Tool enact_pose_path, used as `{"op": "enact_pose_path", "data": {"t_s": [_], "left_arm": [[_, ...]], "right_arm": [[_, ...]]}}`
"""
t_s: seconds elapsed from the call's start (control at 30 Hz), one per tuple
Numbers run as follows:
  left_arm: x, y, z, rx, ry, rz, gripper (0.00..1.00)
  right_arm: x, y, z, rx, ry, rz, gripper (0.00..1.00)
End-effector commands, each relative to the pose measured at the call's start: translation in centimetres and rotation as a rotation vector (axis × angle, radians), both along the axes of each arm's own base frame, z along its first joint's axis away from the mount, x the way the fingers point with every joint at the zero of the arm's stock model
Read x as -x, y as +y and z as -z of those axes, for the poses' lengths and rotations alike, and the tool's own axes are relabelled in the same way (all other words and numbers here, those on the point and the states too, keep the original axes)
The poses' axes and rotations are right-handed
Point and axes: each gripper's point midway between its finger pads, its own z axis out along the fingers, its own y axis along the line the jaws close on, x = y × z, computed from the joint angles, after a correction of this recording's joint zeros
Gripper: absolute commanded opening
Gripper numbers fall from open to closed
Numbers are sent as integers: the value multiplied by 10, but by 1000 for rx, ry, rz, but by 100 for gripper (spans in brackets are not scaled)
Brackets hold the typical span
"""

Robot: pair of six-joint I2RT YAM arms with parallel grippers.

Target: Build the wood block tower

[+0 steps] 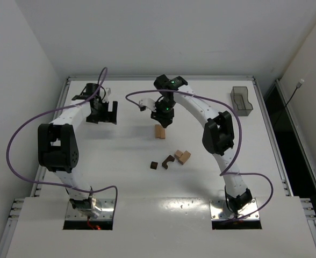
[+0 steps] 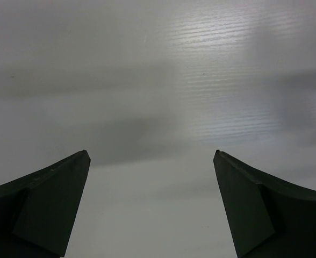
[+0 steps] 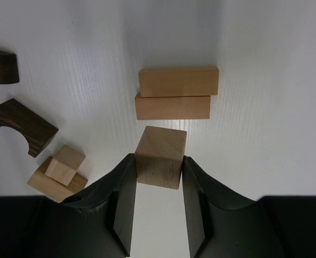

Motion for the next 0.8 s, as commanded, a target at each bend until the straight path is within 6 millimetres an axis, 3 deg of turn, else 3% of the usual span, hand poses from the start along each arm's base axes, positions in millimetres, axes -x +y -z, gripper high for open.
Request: {"op": "enact_pose_path", "data": {"t_s": [0.0, 0.3, 0.53, 0.77], "left_arm": [[-13, 10, -13, -10, -46, -45, 100], [-8, 28, -14, 11, -44, -96, 100], [-8, 26, -14, 23, -43, -100, 100], [-8, 25, -7, 31, -25, -95, 100]], "right_arm": [[-6, 12, -6, -26, -30, -39, 0], [-19, 19, 10, -5, -58, -13, 0], [-33, 24, 17, -7, -88, 4, 0], [-30, 29, 29, 3, -73, -6, 0]]}}
